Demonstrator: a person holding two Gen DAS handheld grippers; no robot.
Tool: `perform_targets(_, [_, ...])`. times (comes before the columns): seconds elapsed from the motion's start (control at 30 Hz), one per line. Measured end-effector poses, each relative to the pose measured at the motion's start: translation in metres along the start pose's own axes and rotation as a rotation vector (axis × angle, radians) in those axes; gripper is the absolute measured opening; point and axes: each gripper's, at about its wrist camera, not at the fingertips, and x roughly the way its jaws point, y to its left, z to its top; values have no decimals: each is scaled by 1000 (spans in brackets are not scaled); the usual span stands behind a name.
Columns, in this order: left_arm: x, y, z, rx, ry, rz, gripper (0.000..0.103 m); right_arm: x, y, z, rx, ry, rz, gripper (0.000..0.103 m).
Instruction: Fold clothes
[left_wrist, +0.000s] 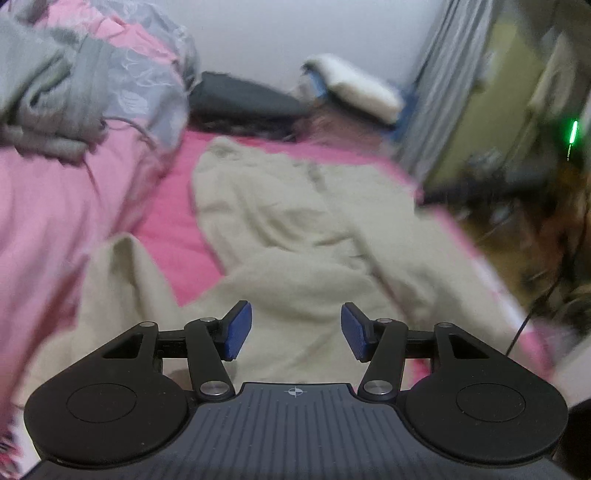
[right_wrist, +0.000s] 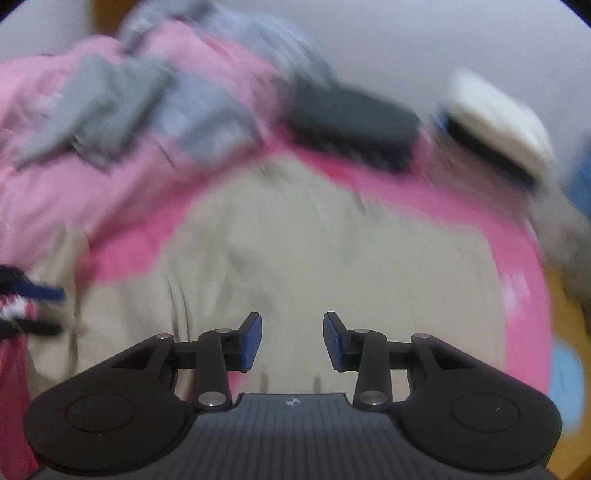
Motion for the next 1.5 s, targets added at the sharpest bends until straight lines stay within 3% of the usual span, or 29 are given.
perform_targets(0.13, [1,-14,14,20,77,151,53,27,-11,37,31,-53,173,39])
perform_targets(0.23, [-8,-19,18,30,91,283,57,46,-19,64,54,-92,303,39])
perform_targets(0.33, [-4,-9,23,-35,101,440,69,66,-27,91,78,-132,433,39])
perform_targets(0.43, [16,11,24,-131,148,548,75,88,-36,85,121,-102,480,39])
perform_targets(0.5, [38,24,20,-178,210,590,69,102,-41,80,150,-81,509,40])
perform_targets(0.57, [54,32,14,-186,257,633,20,117,-47,76,179,-60,539,40])
perform_targets(0.63, [53,29,12,-214,278,686,7,131,-52,71,208,-39,568,40])
perform_targets(0.83, [-14,-17,24,-234,348,831,4,162,-68,61,280,5,646,37])
perform_targets(0.97, [-52,-48,21,-240,452,861,4,163,-77,61,286,1,677,37])
perform_targets(1.1, [-82,-59,-8,-388,596,870,4,158,-80,60,250,6,685,37])
perform_targets(1.2, [-89,-61,-41,-474,728,836,5,156,-78,61,229,6,688,37])
perform_targets(1.3, [-85,-62,-72,-537,846,747,15,154,-71,62,205,-2,686,37])
perform_targets(1.37, [-94,-58,-74,-549,814,712,36,153,-64,64,174,-2,686,38])
perform_targets(1.5, [-112,-52,-77,-571,750,644,43,148,-55,68,99,-14,669,38])
